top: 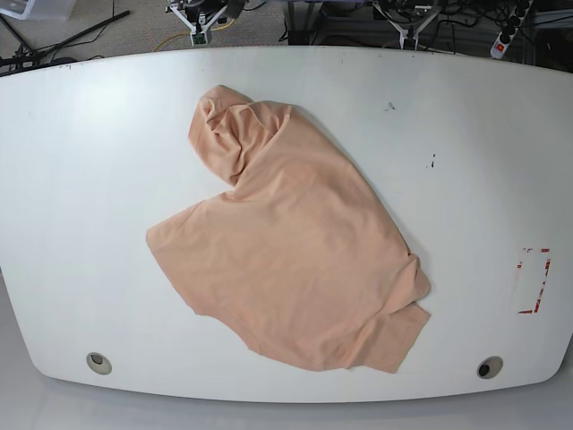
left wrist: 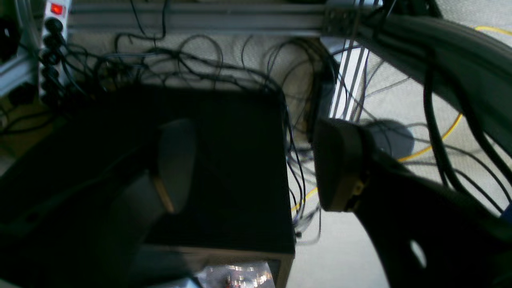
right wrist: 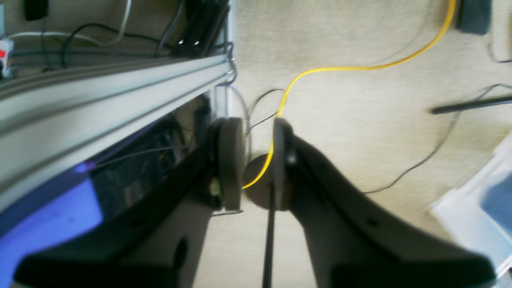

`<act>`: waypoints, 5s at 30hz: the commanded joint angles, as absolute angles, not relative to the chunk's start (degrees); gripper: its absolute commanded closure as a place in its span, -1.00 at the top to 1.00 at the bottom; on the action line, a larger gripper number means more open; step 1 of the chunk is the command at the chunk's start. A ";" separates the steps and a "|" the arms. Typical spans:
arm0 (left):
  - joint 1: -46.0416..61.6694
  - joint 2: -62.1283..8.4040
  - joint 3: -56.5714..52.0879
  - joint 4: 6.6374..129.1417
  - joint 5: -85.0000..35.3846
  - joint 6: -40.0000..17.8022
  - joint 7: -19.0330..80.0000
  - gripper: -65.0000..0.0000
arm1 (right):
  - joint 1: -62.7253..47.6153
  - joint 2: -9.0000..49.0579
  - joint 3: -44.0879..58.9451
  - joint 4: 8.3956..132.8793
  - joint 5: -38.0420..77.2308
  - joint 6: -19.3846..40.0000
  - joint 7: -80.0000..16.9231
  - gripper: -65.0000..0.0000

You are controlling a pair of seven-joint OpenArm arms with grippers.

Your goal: Fold the T-shirt properly

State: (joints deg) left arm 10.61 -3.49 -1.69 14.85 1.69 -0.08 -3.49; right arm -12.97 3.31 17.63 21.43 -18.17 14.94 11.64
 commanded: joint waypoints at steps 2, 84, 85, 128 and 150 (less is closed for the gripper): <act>14.20 -3.91 -1.63 20.62 1.89 -0.31 -3.21 0.30 | -15.08 2.42 17.71 24.92 -18.15 15.08 11.91 -0.62; 62.37 -3.74 -13.05 113.01 -8.13 -0.40 -3.21 0.63 | -50.68 -0.04 17.89 114.33 14.90 20.53 -2.59 -0.10; 61.85 -3.74 -13.05 113.01 -8.13 -0.40 -3.21 0.63 | -49.89 -0.04 17.89 114.33 14.90 20.53 -3.65 0.00; 58.42 -4.09 -14.55 112.84 -7.69 -0.40 -3.12 0.62 | 20.62 15.16 17.45 71.96 14.90 23.78 -42.77 0.41; 58.33 -3.82 -14.46 112.92 -7.78 -0.40 -3.21 0.62 | 30.81 18.24 11.38 40.66 14.81 28.97 -27.82 0.41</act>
